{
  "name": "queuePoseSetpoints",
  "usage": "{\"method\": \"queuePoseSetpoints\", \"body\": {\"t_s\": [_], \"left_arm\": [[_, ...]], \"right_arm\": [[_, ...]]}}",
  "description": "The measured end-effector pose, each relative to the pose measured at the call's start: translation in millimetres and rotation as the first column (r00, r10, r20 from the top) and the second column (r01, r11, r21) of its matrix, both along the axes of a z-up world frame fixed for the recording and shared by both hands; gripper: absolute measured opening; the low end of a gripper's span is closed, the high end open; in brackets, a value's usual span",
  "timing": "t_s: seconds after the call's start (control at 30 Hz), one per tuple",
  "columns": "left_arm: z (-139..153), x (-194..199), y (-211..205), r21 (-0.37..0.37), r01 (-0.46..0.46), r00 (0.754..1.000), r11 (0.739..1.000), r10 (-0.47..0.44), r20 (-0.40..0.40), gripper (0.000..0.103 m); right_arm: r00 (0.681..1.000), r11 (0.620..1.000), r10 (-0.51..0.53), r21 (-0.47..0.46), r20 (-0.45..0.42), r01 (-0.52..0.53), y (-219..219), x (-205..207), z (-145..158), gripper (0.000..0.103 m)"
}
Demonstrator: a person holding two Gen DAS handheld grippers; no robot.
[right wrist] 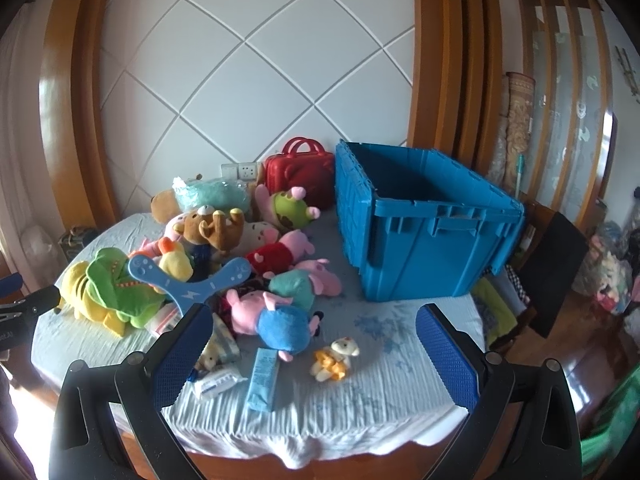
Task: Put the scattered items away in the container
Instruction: 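Move both tools toward the pile of toys on the table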
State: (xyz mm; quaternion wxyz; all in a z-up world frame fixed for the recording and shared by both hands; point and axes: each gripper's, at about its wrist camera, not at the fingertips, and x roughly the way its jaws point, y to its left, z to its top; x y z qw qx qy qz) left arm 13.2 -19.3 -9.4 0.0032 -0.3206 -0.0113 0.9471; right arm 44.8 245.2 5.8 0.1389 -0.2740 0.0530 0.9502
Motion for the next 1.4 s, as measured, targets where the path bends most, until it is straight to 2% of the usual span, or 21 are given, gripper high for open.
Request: {"method": "queuePoseSetpoints", "body": {"t_s": [0.6,1.2,1.4], "left_arm": [[-6.2,1.7,-1.5,0.017,0.015,0.999,1.0,-0.015,0.03,0.103],[-15.2,9.5,4.6,0.041,-0.017,0.999,0.999,0.016,0.04,0.103],[-25.3,16.0,8.2,0.113,-0.029,0.999,0.993,0.028,0.016,0.103]], "right_arm": [[1.0,0.999,-0.02,-0.027,0.003,0.02,1.7,9.4,-5.7,0.103],[1.0,0.997,0.007,-0.074,0.0,-0.007,12.4,10.8,-14.0,0.103],[0.998,0.991,0.066,-0.118,-0.022,-0.068,22.8,14.3,-26.1,0.103]]}}
